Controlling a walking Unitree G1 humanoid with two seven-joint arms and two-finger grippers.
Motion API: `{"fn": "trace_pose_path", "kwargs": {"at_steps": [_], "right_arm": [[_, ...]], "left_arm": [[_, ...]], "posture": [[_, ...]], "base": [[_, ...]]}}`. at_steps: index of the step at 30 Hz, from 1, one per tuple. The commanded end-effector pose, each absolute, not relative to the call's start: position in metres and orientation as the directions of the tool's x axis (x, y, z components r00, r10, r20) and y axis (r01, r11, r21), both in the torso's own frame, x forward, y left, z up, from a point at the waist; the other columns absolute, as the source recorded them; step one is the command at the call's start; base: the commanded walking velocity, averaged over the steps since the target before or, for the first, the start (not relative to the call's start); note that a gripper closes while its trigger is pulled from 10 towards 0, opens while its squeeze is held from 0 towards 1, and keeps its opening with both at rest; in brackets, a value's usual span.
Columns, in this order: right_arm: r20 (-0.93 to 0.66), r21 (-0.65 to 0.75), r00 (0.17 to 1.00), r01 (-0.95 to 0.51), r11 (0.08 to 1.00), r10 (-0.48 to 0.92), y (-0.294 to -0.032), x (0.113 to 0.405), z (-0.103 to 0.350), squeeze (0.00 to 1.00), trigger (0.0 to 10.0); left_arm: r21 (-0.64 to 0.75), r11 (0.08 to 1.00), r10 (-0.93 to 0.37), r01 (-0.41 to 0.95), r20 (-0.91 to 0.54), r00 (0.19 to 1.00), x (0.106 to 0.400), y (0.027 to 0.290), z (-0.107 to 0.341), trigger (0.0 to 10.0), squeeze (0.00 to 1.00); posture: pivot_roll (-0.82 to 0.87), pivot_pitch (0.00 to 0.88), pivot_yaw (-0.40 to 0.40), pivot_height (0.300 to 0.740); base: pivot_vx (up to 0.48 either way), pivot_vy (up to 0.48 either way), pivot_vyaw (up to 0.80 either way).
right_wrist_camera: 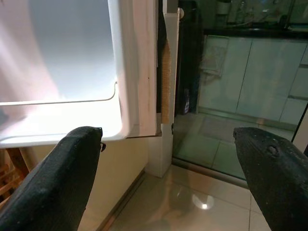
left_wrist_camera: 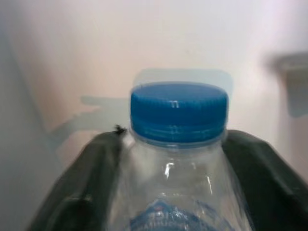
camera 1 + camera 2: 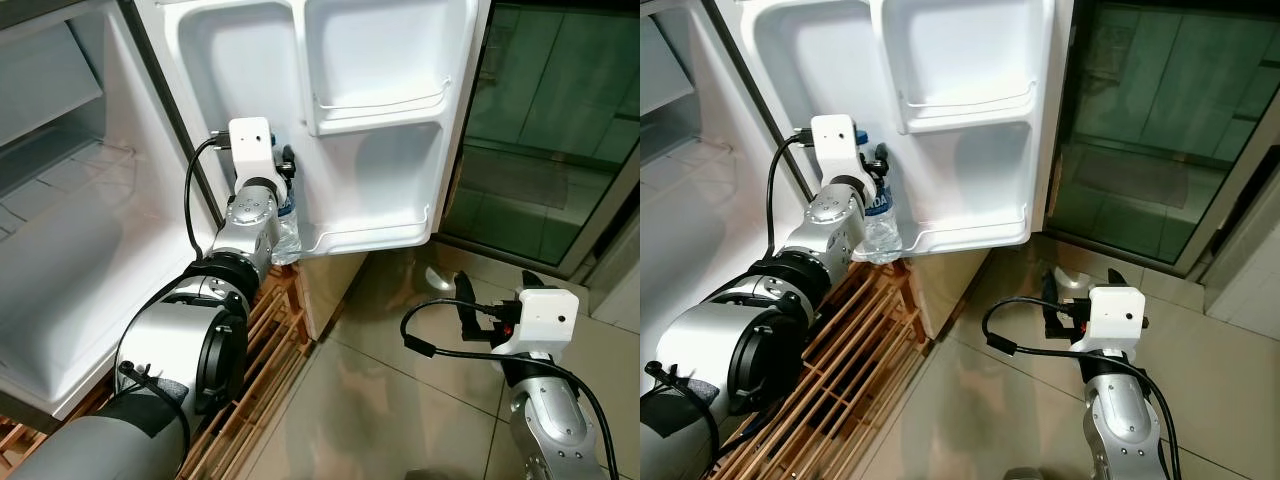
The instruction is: Restocking fridge
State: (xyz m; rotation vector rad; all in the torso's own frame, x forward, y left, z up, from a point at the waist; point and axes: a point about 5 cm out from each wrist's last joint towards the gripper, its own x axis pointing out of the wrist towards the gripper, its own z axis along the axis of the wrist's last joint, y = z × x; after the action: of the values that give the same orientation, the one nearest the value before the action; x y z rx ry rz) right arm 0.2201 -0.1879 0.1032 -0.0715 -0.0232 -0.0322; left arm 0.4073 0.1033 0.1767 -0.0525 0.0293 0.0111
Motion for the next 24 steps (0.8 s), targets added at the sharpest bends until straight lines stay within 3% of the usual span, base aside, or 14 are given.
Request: {"fn": "trace_pose_path", "kwargs": {"at_steps": [1,9,24], "right_arm": [[0.026,-0.046,1.0,0.012,0.999,-0.011,-0.184,0.222,0.103,0.0,10.0],[0.041,0.07,0.971,-0.239,0.968,0.237,-0.154,0.226,0.114,0.0,10.0],[0.014,0.116,0.883,-0.468,0.876,0.47,-0.134,0.224,0.122,0.0,10.0]], "left_arm": [[-0.033,0.999,0.026,-0.027,-0.023,0.999,0.409,0.107,0.18,10.0,1.0],[-0.058,0.998,-0.006,0.007,0.006,1.0,0.411,0.1,0.192,10.0,1.0],[-0.138,0.989,-0.05,0.059,0.067,0.996,0.415,0.089,0.216,10.0,1.0]], "posture": [[-0.26,0.0,0.146,0.74],[-0.25,0.0,0.138,0.74],[-0.24,0.0,0.134,0.74]], "base": [[0.0,0.0,0.0],[0.0,0.0,0.0],[0.0,0.0,0.0]]}}
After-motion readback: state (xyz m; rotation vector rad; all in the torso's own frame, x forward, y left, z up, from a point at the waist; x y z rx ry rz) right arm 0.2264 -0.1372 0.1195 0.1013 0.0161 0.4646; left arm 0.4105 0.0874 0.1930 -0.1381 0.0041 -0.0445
